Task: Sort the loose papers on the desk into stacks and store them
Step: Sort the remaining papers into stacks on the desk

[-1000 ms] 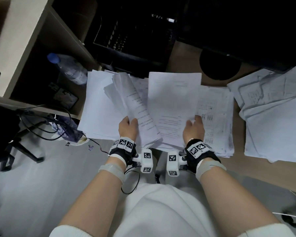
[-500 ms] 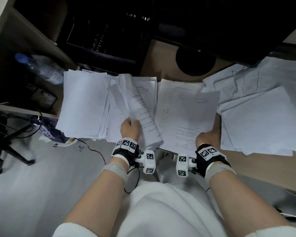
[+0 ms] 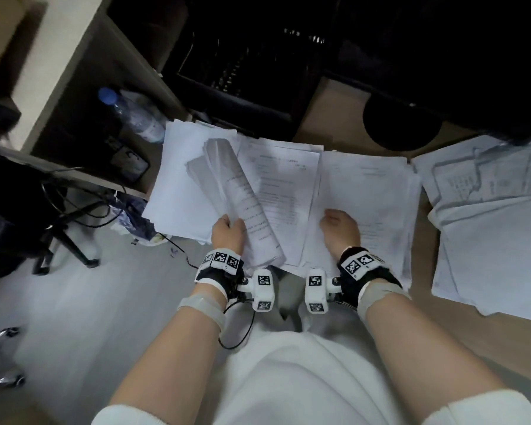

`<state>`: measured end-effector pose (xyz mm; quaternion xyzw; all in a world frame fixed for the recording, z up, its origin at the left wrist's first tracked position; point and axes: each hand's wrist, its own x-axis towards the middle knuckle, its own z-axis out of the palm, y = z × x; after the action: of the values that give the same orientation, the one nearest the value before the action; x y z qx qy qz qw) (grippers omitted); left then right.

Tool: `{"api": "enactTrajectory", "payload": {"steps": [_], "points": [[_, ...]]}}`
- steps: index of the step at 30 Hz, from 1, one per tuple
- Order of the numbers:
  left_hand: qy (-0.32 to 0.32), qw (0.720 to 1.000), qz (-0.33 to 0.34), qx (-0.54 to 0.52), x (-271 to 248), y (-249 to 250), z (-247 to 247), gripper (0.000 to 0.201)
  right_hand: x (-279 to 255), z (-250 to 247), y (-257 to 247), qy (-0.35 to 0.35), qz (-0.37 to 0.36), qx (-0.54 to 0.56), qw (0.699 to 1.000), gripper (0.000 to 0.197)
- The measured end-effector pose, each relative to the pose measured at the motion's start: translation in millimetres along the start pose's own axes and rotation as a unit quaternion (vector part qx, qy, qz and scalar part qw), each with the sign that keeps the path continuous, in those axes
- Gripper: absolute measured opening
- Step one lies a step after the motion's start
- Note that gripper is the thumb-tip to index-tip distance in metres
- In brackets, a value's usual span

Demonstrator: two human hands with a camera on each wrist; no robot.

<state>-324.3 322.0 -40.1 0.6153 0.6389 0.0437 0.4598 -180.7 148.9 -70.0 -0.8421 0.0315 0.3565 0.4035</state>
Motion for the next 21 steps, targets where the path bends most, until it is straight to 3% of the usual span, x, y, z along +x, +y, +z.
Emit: {"api": "enactTrajectory", "payload": {"steps": [2, 4, 7, 9, 11, 14, 16, 18, 21], "points": [[-0.014, 1.000, 0.002, 0.011, 12.2, -3.7, -8.8, 0.015, 2.3, 27.8, -8.4, -0.074, 0.014, 0.013, 0.997, 0.042], [-0.037, 0.999, 0.008, 0.032, 25.4, -6.4, -13.9, 0.022, 5.9, 46.4, -13.5, -0.105, 0.038, 0.004, 0.994, 0.053], [-0.068, 0.996, 0.017, 0.061, 40.9, -5.5, -15.3, 0.024, 12.5, 60.9, -12.2, -0.071, 0.061, -0.009, 0.996, 0.049], [-0.091, 0.994, 0.010, 0.061, 51.2, -7.0, -13.3, 0.018, 20.6, 68.3, -9.4, -0.035, 0.084, 0.013, 0.996, 0.063], [-0.109, 0.992, -0.003, 0.060, 58.5, -6.0, -13.8, 0.026, 26.6, 71.9, -10.7, -0.011, 0.103, 0.033, 0.994, 0.071], [-0.131, 0.990, -0.009, 0.055, 65.8, -5.5, -18.0, 0.026, 23.9, 76.0, -21.1, -0.017, 0.083, 0.025, 0.996, 0.039], [-0.139, 0.989, -0.012, 0.052, 67.0, -5.3, -21.4, 0.022, 17.0, 76.3, -26.0, -0.019, 0.077, 0.014, 0.997, 0.028], [-0.125, 0.991, -0.019, 0.039, 68.6, -3.9, -23.4, 0.017, 11.2, 72.1, -35.2, 0.033, 0.094, 0.006, 0.995, 0.026], [-0.059, 0.998, -0.024, 0.018, 69.7, -0.5, -26.5, 0.016, -3.9, 44.0, -48.4, 0.148, 0.186, 0.057, 0.970, 0.031]]}}
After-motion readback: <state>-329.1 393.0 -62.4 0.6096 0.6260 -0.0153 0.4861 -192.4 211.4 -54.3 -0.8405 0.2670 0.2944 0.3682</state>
